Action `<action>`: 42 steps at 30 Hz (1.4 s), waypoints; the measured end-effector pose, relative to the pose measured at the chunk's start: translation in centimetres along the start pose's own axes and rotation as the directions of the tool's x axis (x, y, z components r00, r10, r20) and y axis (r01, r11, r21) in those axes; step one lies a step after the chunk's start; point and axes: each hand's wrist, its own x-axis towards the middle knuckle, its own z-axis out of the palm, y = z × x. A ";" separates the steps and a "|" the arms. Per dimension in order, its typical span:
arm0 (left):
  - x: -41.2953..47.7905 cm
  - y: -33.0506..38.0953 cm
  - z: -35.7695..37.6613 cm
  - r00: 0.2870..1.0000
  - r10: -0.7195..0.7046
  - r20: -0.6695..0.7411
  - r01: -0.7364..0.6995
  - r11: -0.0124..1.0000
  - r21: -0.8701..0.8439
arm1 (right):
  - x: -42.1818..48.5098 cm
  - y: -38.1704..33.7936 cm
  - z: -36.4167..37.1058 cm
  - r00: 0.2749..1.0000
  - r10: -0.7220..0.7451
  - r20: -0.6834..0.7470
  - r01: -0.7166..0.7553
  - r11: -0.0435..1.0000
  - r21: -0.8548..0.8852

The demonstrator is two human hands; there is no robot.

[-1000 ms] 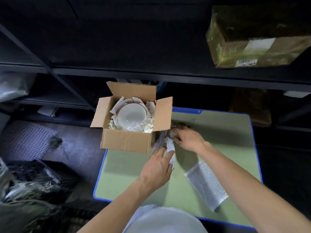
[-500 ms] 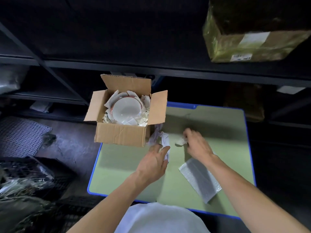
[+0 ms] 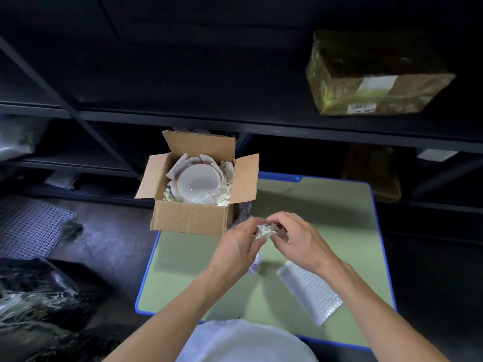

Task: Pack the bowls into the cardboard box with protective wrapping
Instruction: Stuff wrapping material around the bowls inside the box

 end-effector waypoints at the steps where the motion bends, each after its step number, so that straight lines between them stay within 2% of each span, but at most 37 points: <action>1: -0.3 -0.2 -0.7 1.000 -0.007 -0.021 0.007 1.000 -0.012 | 0.2 -0.6 0.1 1.000 -0.018 -0.001 0.018 1.000 0.005; 6: -2.1 -1.3 -4.1 0.989 0.010 -0.147 -0.010 1.000 -0.002 | 2.0 -3.9 1.0 0.986 -0.163 -0.018 0.162 0.986 -0.039; 9: -2.7 -2.5 -6.0 0.983 -0.038 -0.182 0.030 0.999 -0.043 | 3.7 -6.3 1.6 0.975 -0.221 -0.019 0.220 0.975 -0.040; 15: -1.2 -5.3 -10.3 0.926 -0.177 -0.333 0.209 0.976 0.063 | 8.5 -10.3 2.7 0.970 -0.242 -0.016 0.239 0.965 -0.105; 18: -0.1 -6.7 -12.1 0.905 -0.195 -0.377 0.243 0.966 0.084 | 11.0 -12.1 3.2 0.967 -0.255 -0.028 0.247 0.955 -0.167; 22: 1.7 -8.9 -13.9 0.904 -0.189 -0.382 0.231 0.971 0.066 | 14.6 -13.6 3.6 0.967 -0.250 -0.053 0.226 0.934 -0.276; 25: 3.3 -10.7 -15.2 0.916 -0.140 -0.377 0.197 0.973 0.117 | 17.2 -13.5 3.0 0.976 -0.215 -0.041 0.193 0.933 -0.305; 29: 5.7 -12.7 -16.4 0.942 -0.115 -0.315 0.182 0.964 0.194 | 19.7 -13.2 2.8 0.979 -0.195 -0.063 0.151 0.893 -0.424; 33: 7.8 -13.6 -15.9 0.964 -0.090 -0.251 0.162 0.945 0.283 | 20.9 -13.0 3.6 0.984 -0.175 -0.030 0.141 0.877 -0.460; 37: 8.3 -14.7 -15.4 0.982 -0.042 -0.182 0.103 0.934 0.341 | 21.1 -12.2 3.7 0.990 -0.120 -0.074 0.074 0.890 -0.449; 40: 8.0 -15.3 -15.7 0.983 -0.036 -0.181 0.091 0.949 0.303 | 21.2 -11.7 3.3 0.990 -0.115 -0.087 0.066 0.896 -0.439; 42: 7.7 -15.1 -15.8 0.981 -0.098 -0.170 0.131 0.973 0.189 | 21.4 -12.0 3.3 0.985 -0.156 -0.077 0.108 0.893 -0.436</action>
